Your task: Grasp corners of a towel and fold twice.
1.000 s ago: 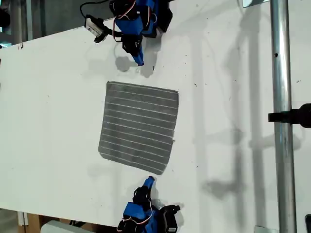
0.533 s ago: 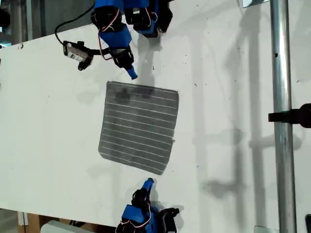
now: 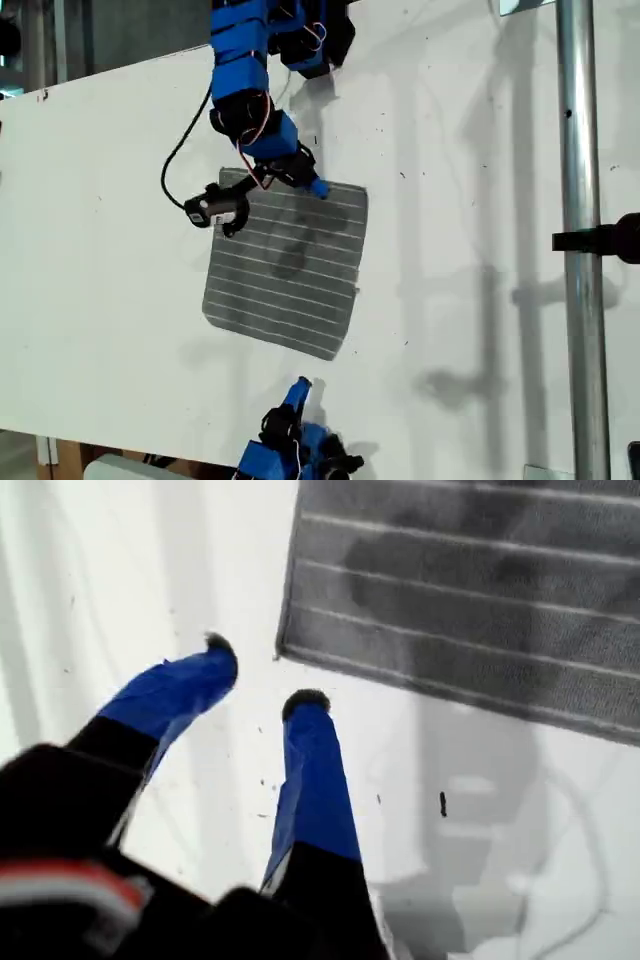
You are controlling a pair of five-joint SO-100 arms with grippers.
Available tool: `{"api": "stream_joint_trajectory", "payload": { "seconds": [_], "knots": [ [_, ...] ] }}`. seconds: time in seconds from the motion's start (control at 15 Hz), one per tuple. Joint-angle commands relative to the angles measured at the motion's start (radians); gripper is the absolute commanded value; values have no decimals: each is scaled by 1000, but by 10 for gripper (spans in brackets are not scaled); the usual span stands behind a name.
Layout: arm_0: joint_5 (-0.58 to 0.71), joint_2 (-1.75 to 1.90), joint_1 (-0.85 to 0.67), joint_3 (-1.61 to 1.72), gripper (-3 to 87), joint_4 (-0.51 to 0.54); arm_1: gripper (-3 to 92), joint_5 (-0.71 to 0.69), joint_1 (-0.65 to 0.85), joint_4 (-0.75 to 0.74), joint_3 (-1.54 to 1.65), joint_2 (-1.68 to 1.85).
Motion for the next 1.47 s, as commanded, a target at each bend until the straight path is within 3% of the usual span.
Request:
{"api": "stream_joint_trajectory", "payload": {
  "seconds": [0.0, 0.33, 0.4, 0.47, 0.6, 1.13, 1.2, 1.33, 1.4],
  "knots": [
    [66, -359, 6, -307, -25, 28, 207, -15, -25, 11, -52, -52],
    [262, -801, 12, -738, -23, 161, 261, 21, -43, 41, -54, -189],
    [278, -815, 18, -765, 30, 166, 282, 25, -44, 34, -61, -224],
    [301, -808, 28, -762, 151, 150, 293, 25, -48, 23, -67, -258],
    [345, -821, 32, -738, 172, 138, 302, 29, -40, -9, -83, -336],
    [304, -891, -3, -666, 156, 126, 305, 77, 51, -124, -160, -681],
    [302, -891, 3, -661, 152, 127, 268, 77, 49, -117, -190, -738],
    [293, -893, 3, -661, 145, 127, -2, 83, 38, -81, -264, -801],
    [291, -891, 3, -661, 141, 127, -2, 91, 31, -89, -264, -793]
  ]
}}
